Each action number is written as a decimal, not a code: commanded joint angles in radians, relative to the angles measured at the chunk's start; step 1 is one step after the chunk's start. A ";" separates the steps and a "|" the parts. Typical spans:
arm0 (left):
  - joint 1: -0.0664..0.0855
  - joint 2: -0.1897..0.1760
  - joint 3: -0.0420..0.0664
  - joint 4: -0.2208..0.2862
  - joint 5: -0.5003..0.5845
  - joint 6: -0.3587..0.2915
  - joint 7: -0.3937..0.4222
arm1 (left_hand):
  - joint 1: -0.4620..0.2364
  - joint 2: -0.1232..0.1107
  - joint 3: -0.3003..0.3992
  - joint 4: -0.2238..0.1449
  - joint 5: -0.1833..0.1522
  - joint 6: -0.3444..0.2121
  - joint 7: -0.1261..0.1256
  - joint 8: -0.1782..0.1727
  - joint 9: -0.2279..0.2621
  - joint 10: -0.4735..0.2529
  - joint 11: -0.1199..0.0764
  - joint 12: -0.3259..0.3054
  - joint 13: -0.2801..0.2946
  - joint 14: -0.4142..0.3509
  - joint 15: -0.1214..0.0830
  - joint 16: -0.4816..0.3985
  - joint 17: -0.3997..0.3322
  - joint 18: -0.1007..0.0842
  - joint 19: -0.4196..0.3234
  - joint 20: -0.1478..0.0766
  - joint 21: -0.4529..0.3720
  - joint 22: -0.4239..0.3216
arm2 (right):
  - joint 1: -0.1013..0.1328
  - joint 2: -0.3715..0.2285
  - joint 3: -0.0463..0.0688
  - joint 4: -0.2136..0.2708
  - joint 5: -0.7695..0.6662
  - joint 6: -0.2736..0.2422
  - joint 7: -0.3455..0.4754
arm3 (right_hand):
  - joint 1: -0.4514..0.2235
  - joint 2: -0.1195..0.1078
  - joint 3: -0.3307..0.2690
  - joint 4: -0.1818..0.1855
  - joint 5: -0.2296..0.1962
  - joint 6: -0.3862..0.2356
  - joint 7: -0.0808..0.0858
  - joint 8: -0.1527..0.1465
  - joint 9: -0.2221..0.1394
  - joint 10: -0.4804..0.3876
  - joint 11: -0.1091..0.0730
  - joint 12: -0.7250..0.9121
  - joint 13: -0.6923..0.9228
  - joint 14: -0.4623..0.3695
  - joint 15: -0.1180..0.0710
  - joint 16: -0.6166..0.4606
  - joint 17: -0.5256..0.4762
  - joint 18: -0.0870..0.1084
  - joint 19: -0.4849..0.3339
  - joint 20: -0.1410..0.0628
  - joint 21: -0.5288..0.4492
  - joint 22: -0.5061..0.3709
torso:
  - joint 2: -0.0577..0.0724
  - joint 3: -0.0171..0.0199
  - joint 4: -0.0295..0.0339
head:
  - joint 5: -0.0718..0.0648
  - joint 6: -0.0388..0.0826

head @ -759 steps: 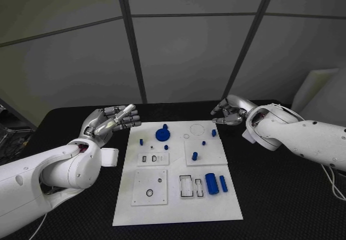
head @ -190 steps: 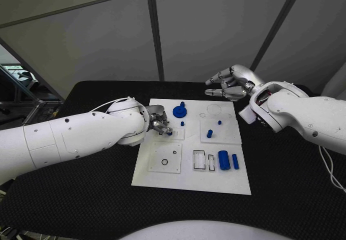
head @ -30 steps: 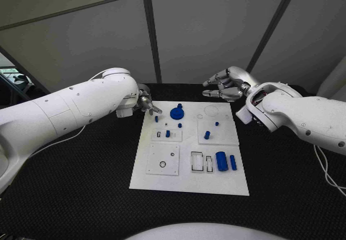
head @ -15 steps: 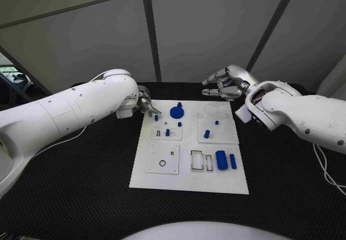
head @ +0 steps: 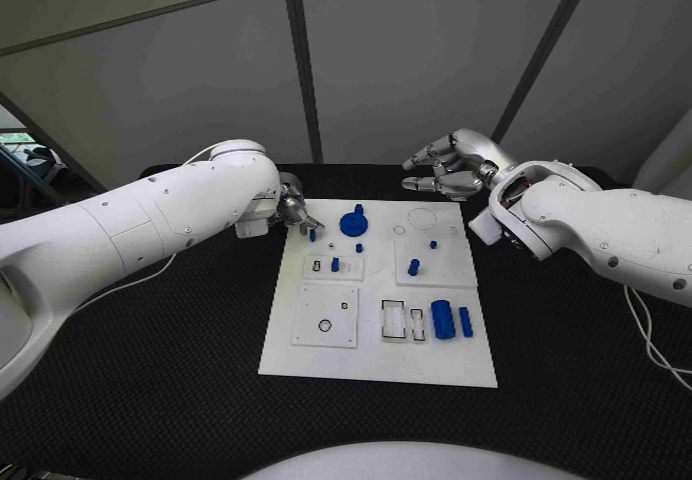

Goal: Assemble the parts on the task board

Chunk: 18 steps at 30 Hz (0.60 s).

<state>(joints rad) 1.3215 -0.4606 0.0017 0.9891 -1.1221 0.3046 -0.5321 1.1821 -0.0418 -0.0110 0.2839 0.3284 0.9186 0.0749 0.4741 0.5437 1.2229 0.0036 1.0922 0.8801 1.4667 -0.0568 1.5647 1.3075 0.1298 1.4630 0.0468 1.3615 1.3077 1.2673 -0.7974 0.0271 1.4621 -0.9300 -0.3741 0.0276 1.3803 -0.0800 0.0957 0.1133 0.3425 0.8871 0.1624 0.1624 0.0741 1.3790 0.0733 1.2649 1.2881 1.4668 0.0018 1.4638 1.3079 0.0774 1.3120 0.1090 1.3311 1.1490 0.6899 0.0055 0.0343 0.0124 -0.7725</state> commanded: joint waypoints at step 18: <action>-0.001 0.004 0.000 -0.006 0.031 0.008 0.006 | 0.074 0.038 -0.001 -0.016 -0.004 0.014 -0.011 0.032 0.017 0.009 -0.012 0.010 0.002 0.102 -0.012 0.000 0.256 -0.076 0.025 -0.008 0.010 0.043 | 0.002 0.001 0.001 -0.001 0.001 0.006 0.003 | -0.003 0.007 0.003 0.003 0.009 -0.001 -0.001 0.006 -0.001 -0.002 -0.003 -0.005 -0.001 0.061 -0.006 -0.005 0.075 0.011 0.000 -0.004 -0.006 0.000 | 0.000 -0.0003 0.0001 | 0.000 -0.001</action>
<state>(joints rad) 1.3191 -0.4571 0.0017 0.9837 -1.1037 0.3047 -0.5317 1.2467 -0.0038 -0.0123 0.2741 0.3284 0.9295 0.0640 0.5014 0.5597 1.2300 -0.0035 1.0959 0.8824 1.4659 -0.0632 1.5647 1.3075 0.1298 1.4659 0.0439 1.3654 1.3076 1.2673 -0.7965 0.0272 1.4607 -0.9300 -0.3730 0.0275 1.3803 -0.0800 0.0957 0.1133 0.3479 0.8871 0.1624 0.1624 0.0741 1.3790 0.0733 1.2649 1.2881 1.4668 0.0018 1.4638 1.3078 0.0774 1.3120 0.1090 1.3311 1.1491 0.6896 0.0052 0.0343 0.0118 -0.7737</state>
